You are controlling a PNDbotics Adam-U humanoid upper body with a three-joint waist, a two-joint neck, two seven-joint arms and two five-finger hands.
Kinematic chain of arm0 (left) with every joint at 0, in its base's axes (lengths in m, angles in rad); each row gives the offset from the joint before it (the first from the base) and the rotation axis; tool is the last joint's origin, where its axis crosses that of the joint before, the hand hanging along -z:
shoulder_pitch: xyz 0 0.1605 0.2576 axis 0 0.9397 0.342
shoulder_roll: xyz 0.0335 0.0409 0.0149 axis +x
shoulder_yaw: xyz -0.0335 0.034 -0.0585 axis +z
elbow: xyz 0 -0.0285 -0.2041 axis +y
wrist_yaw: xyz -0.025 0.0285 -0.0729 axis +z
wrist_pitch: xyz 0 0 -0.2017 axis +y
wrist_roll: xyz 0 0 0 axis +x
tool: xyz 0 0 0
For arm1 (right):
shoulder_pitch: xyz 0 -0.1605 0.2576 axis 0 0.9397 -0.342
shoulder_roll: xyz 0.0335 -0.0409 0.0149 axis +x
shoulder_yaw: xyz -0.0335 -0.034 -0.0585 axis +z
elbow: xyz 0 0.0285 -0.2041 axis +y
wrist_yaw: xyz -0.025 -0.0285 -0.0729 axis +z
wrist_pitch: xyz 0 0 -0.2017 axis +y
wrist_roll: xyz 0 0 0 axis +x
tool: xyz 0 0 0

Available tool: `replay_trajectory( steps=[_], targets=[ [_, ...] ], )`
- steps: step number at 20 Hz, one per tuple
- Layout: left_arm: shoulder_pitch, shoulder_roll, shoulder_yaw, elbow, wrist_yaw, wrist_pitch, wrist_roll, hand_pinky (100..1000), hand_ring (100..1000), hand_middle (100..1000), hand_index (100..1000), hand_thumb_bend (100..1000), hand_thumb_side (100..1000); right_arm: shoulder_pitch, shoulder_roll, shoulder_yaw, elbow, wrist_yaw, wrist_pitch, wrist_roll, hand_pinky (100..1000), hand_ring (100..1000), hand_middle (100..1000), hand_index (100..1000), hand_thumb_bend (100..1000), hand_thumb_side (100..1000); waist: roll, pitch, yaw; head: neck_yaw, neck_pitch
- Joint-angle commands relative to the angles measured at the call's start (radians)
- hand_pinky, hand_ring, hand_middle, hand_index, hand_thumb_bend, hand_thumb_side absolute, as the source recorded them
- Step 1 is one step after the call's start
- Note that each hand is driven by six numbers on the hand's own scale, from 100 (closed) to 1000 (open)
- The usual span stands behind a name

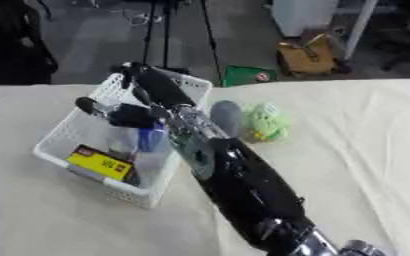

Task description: Pick up objects on the table and place them in the box.

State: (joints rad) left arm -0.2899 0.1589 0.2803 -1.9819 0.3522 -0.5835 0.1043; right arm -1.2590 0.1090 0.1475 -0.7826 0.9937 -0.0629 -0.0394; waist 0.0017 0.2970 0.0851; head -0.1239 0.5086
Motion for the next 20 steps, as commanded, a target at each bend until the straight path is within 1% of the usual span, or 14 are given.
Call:
replay_trajectory(
  steps=[1, 8, 9, 10, 11, 12, 13, 14, 15, 16, 17, 18, 19, 20],
  targets=[
    [-0.009, 0.009, 0.0, -0.018, 0.003, -0.001, -0.002, 719, 693, 783, 732, 100, 678, -0.031, -0.013, -0.006, -0.025, 0.01, 0.001, -0.008, 950, 1000, 730, 948, 655, 1000, 0.006, -0.017, 0.0, 0.001, -0.007],
    [-0.009, 0.009, -0.001, -0.018, 0.003, 0.0, -0.002, 719, 693, 783, 732, 100, 679, -0.035, -0.011, -0.006, -0.034, 0.015, 0.008, -0.03, 948, 1000, 723, 932, 648, 1000, 0.007, -0.019, -0.002, 0.0, -0.007],
    [-0.009, 0.009, -0.001, -0.018, 0.003, 0.0, -0.002, 719, 693, 783, 732, 100, 678, -0.035, -0.011, -0.007, -0.041, 0.013, 0.008, -0.034, 947, 1000, 716, 928, 630, 1000, 0.007, -0.019, -0.003, 0.0, -0.006],
    [-0.009, 0.009, 0.0, -0.018, 0.003, -0.001, -0.002, 719, 693, 783, 732, 100, 678, -0.033, -0.012, -0.008, -0.052, 0.009, 0.008, -0.04, 947, 1000, 716, 928, 630, 1000, 0.008, -0.019, -0.003, 0.0, -0.005],
    [-0.008, 0.009, 0.0, -0.018, 0.003, -0.001, -0.001, 719, 693, 783, 732, 100, 677, -0.033, -0.015, -0.01, -0.072, 0.003, 0.009, -0.05, 945, 1000, 709, 926, 589, 1000, 0.009, -0.02, -0.003, 0.002, -0.002],
    [-0.008, 0.009, 0.0, -0.018, 0.003, -0.002, -0.001, 719, 693, 783, 732, 100, 677, -0.03, -0.02, -0.01, -0.1, -0.006, 0.011, -0.064, 945, 1000, 709, 926, 589, 1000, 0.01, -0.019, -0.002, 0.003, 0.001],
    [-0.007, 0.01, 0.001, -0.018, 0.003, -0.003, 0.0, 718, 693, 782, 732, 100, 677, -0.029, -0.026, -0.009, -0.13, -0.015, 0.013, -0.078, 943, 1000, 705, 923, 537, 1000, 0.01, -0.02, -0.002, 0.005, 0.005],
    [-0.007, 0.01, 0.002, -0.018, 0.002, -0.005, 0.001, 718, 693, 783, 732, 100, 677, -0.028, -0.042, -0.008, -0.184, -0.028, 0.01, -0.104, 942, 998, 704, 921, 524, 1000, 0.011, -0.019, -0.003, 0.01, 0.009],
    [-0.006, 0.011, 0.004, -0.018, 0.001, -0.006, 0.002, 718, 693, 783, 732, 100, 677, -0.026, -0.061, -0.004, -0.249, -0.043, 0.007, -0.133, 938, 986, 701, 912, 472, 1000, 0.011, -0.019, -0.005, 0.016, 0.014],
    [-0.006, 0.012, 0.005, -0.018, 0.0, -0.007, 0.003, 718, 693, 783, 732, 100, 677, -0.02, -0.081, 0.002, -0.315, -0.061, 0.006, -0.162, 938, 986, 701, 912, 472, 1000, 0.011, -0.019, -0.006, 0.021, 0.017],
    [-0.006, 0.013, 0.005, -0.018, -0.001, -0.008, 0.004, 718, 693, 782, 732, 100, 676, -0.014, -0.101, 0.009, -0.378, -0.079, 0.006, -0.188, 930, 970, 701, 906, 378, 1000, 0.011, -0.018, -0.009, 0.026, 0.02],
    [-0.006, 0.014, 0.006, -0.018, -0.002, -0.009, 0.005, 718, 693, 782, 732, 100, 676, -0.005, -0.125, 0.016, -0.453, -0.1, 0.004, -0.219, 930, 970, 701, 906, 378, 1000, 0.011, -0.018, -0.012, 0.032, 0.023],
    [-0.006, 0.015, 0.007, -0.018, -0.004, -0.011, 0.006, 718, 693, 782, 733, 100, 676, 0.007, -0.147, 0.023, -0.521, -0.121, 0.004, -0.244, 928, 965, 705, 904, 294, 1000, 0.011, -0.018, -0.015, 0.037, 0.025],
    [-0.006, 0.016, 0.007, -0.018, -0.005, -0.011, 0.007, 718, 693, 782, 733, 100, 676, 0.018, -0.164, 0.03, -0.574, -0.138, 0.008, -0.26, 928, 965, 705, 904, 294, 1000, 0.011, -0.018, -0.016, 0.04, 0.026]
  ],
)
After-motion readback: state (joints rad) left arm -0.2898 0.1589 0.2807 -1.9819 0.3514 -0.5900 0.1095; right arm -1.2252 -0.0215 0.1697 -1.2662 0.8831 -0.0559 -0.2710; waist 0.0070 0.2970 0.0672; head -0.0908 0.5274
